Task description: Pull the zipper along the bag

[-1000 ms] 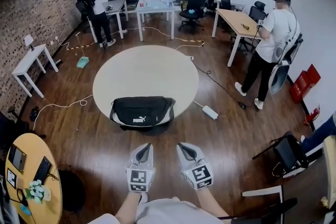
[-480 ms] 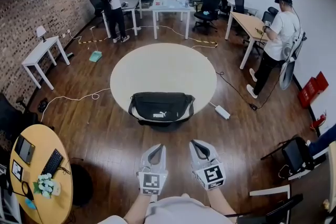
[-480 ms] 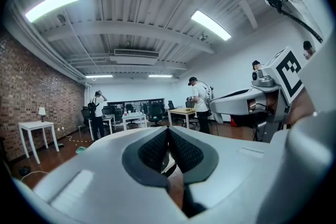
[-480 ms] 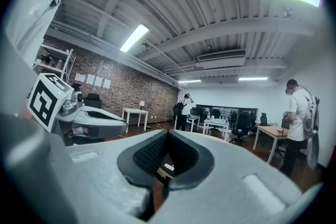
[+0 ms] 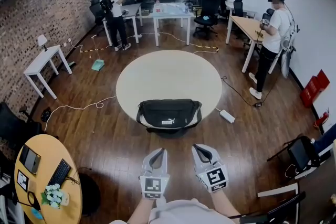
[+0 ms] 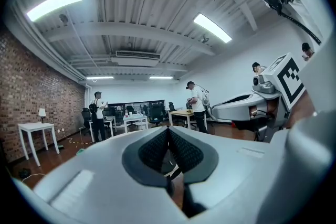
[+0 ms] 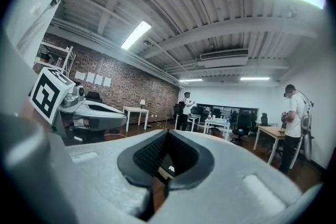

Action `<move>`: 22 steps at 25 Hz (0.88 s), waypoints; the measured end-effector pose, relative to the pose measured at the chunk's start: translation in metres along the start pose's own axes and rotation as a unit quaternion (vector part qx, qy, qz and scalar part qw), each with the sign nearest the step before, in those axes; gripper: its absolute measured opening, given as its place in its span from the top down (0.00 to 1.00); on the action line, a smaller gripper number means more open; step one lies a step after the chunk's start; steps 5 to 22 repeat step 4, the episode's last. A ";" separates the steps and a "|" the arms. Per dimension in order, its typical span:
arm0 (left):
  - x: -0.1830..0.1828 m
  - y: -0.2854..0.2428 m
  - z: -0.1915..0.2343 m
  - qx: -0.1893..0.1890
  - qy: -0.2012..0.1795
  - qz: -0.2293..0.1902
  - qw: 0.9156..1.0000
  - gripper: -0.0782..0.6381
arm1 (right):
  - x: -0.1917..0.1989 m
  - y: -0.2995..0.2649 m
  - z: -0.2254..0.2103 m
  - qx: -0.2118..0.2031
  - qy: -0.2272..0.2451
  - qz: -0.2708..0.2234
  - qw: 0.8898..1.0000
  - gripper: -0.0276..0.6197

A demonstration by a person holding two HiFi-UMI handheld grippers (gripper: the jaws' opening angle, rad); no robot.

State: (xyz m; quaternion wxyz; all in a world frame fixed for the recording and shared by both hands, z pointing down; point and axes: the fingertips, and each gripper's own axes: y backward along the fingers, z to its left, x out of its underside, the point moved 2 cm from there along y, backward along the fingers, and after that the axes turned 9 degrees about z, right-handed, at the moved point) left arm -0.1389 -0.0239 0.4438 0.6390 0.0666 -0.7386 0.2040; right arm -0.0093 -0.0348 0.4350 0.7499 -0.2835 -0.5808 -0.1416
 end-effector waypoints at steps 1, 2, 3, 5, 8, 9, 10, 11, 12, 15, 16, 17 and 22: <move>0.000 0.001 0.002 0.002 -0.002 0.000 1.000 0.87 | 0.000 -0.001 0.001 0.004 -0.002 0.001 1.000 0.97; 0.000 0.001 0.004 0.005 -0.004 -0.001 1.000 0.87 | 0.000 -0.003 0.001 0.008 -0.004 0.002 1.000 0.97; 0.000 0.002 0.006 0.008 -0.006 -0.002 1.000 0.87 | 0.000 -0.004 0.002 0.011 -0.006 0.003 1.000 0.97; 0.000 0.002 0.008 0.012 -0.008 -0.004 1.000 0.87 | 0.001 -0.006 0.003 0.014 -0.008 0.005 1.000 0.97; 0.000 0.002 0.008 0.012 -0.008 -0.004 1.000 0.87 | 0.001 -0.006 0.003 0.014 -0.008 0.005 1.000 0.97; 0.000 0.002 0.008 0.012 -0.008 -0.004 1.000 0.87 | 0.001 -0.006 0.003 0.014 -0.008 0.005 1.000 0.97; 0.000 0.002 0.008 0.012 -0.008 -0.004 1.000 0.87 | 0.001 -0.006 0.003 0.014 -0.008 0.005 1.000 0.97; 0.000 0.002 0.008 0.012 -0.008 -0.004 1.000 0.87 | 0.001 -0.006 0.003 0.014 -0.008 0.005 1.000 0.97; 0.000 0.002 0.008 0.012 -0.008 -0.004 1.000 0.87 | 0.001 -0.006 0.003 0.014 -0.008 0.005 1.000 0.97; 0.000 0.002 0.008 0.012 -0.008 -0.004 1.000 0.87 | 0.001 -0.006 0.003 0.014 -0.008 0.005 1.000 0.97; 0.000 0.002 0.008 0.012 -0.008 -0.004 1.000 0.87 | 0.001 -0.006 0.003 0.014 -0.008 0.005 1.000 0.97; 0.000 0.002 0.008 0.012 -0.008 -0.004 1.000 0.87 | 0.001 -0.006 0.003 0.014 -0.008 0.005 1.000 0.97; 0.000 0.002 0.008 0.012 -0.008 -0.004 1.000 0.87 | 0.001 -0.006 0.003 0.014 -0.008 0.005 1.000 0.97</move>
